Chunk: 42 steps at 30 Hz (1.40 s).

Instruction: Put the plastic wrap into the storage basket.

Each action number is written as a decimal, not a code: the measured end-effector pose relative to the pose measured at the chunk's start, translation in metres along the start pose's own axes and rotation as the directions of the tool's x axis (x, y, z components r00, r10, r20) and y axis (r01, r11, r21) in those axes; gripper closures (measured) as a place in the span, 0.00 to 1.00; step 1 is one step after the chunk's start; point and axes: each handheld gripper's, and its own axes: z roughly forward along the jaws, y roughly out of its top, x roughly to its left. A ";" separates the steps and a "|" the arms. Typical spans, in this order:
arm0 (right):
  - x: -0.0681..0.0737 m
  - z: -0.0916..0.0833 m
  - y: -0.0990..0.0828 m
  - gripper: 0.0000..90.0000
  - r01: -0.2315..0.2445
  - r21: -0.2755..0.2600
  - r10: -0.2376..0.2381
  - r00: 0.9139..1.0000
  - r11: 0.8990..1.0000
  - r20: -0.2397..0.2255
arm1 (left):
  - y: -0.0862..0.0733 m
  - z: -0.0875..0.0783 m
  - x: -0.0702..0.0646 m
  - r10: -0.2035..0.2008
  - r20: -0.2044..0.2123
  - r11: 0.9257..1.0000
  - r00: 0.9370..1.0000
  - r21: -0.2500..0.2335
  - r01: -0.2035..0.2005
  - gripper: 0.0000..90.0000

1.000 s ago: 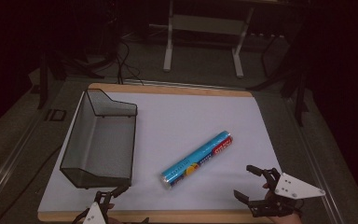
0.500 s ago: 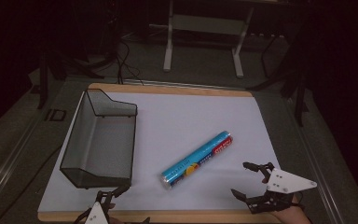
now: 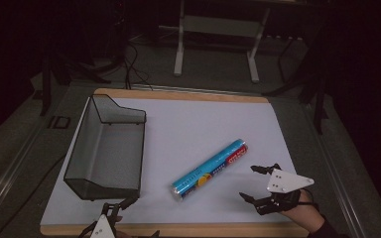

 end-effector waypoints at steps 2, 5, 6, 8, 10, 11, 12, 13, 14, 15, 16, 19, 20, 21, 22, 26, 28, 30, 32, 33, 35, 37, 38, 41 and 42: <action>-0.004 0.001 0.002 0.19 0.001 -0.002 -0.001 1.000 1.000 0.002 | 0.000 -0.001 0.000 0.000 -0.005 1.000 1.000 -0.001 0.000 0.04; -0.009 0.003 0.008 0.19 0.022 0.019 -0.022 1.000 1.000 -0.010 | 0.000 -0.002 -0.001 -0.001 -0.011 1.000 1.000 -0.001 0.001 0.04; -0.009 0.003 0.008 0.19 0.022 0.019 -0.022 1.000 1.000 -0.010 | 0.000 -0.002 -0.001 -0.001 -0.011 1.000 1.000 -0.001 0.001 0.04; -0.012 0.008 0.015 0.19 0.060 0.067 -0.058 0.998 0.996 -0.031 | 0.000 -0.004 -0.001 0.001 -0.017 1.000 1.000 -0.001 -0.001 0.04; -0.013 0.013 0.019 0.19 0.093 0.109 -0.089 0.995 0.990 -0.042 | 0.000 -0.005 -0.001 -0.001 -0.022 1.000 1.000 0.000 0.001 0.04; -0.015 0.016 0.021 0.19 0.106 0.133 -0.099 0.993 0.985 -0.056 | 0.000 -0.005 -0.001 -0.002 -0.023 1.000 1.000 -0.002 0.002 0.04; -0.015 0.016 0.021 0.19 0.106 0.133 -0.099 0.993 0.985 -0.056 | 0.000 -0.005 -0.001 -0.002 -0.023 1.000 1.000 -0.002 0.002 0.04; -0.016 0.019 0.023 0.18 0.121 0.147 -0.114 0.992 0.982 -0.056 | -0.001 -0.005 -0.002 0.000 -0.026 1.000 1.000 0.000 0.000 0.04; -0.018 0.025 0.026 0.17 0.138 0.186 -0.124 0.989 0.973 -0.085 | -0.001 -0.005 -0.002 -0.001 -0.026 1.000 1.000 0.000 0.001 0.04; -0.019 0.027 0.028 0.17 0.148 0.196 -0.134 0.987 0.969 -0.084 | -0.001 -0.006 -0.002 -0.001 -0.028 1.000 1.000 0.000 0.001 0.04; -0.020 0.031 0.029 0.17 0.159 0.210 -0.141 0.985 0.965 -0.097 | -0.001 -0.006 -0.002 -0.001 -0.029 1.000 1.000 0.001 0.001 0.04; -0.023 0.040 0.034 0.17 0.186 0.250 -0.158 0.979 0.950 -0.127 | -0.001 -0.006 -0.002 -0.003 -0.032 1.000 0.999 0.002 0.003 0.04; -0.024 0.044 0.035 0.17 0.198 0.270 -0.166 0.977 0.942 -0.136 | -0.001 -0.007 -0.002 -0.003 -0.033 1.000 0.999 0.003 0.003 0.04; -0.025 0.048 0.036 0.17 0.207 0.285 -0.170 0.974 0.936 -0.148 | -0.001 -0.007 -0.002 -0.004 -0.035 1.000 0.999 0.003 0.004 0.04; -0.026 0.052 0.037 0.17 0.217 0.299 -0.175 0.971 0.929 -0.161 | -0.001 -0.008 -0.002 -0.003 -0.036 1.000 0.999 0.003 0.004 0.04; -0.026 0.066 0.041 0.17 0.276 0.339 -0.227 0.958 0.899 -0.177 | -0.001 -0.009 -0.003 -0.003 -0.041 1.000 0.999 0.003 0.003 0.04; -0.026 0.073 0.042 0.17 0.300 0.354 -0.248 0.951 0.886 -0.186 | -0.001 -0.009 -0.003 -0.002 -0.044 1.000 0.999 0.004 0.002 0.04; -0.026 0.079 0.044 0.17 0.321 0.368 -0.262 0.944 0.873 -0.201 | -0.001 -0.010 -0.003 -0.001 -0.048 1.000 0.999 0.004 0.002 0.04; -0.028 0.087 0.046 0.17 0.343 0.385 -0.279 0.936 0.857 -0.214 | -0.002 -0.011 -0.003 -0.002 -0.053 1.000 0.999 0.005 0.002 0.04; -0.029 0.091 0.047 0.18 0.351 0.392 -0.284 0.933 0.851 -0.220 | -0.002 -0.012 -0.004 -0.001 -0.055 1.000 0.998 0.005 0.002 0.04; -0.031 0.097 0.049 0.20 0.361 0.408 -0.286 0.929 0.838 -0.235 | -0.002 -0.012 -0.004 -0.001 -0.059 1.000 0.998 0.005 0.002 0.04; -0.033 0.101 0.050 0.20 0.371 0.415 -0.292 0.925 0.831 -0.242 | -0.002 -0.012 -0.004 -0.001 -0.059 1.000 0.998 0.005 0.002 0.04; -0.035 0.109 0.053 0.20 0.380 0.443 -0.285 0.921 0.812 -0.267 | -0.002 -0.013 -0.004 -0.002 -0.063 1.000 0.998 0.007 0.002 0.04; -0.036 0.119 0.055 0.20 0.417 0.472 -0.312 0.906 0.777 -0.287 | -0.002 -0.013 -0.004 0.000 -0.062 1.000 0.998 0.009 0.001 0.04; -0.036 0.119 0.055 0.20 0.417 0.472 -0.312 0.906 0.777 -0.287 | -0.002 -0.013 -0.004 0.000 -0.062 1.000 0.998 0.009 0.001 0.04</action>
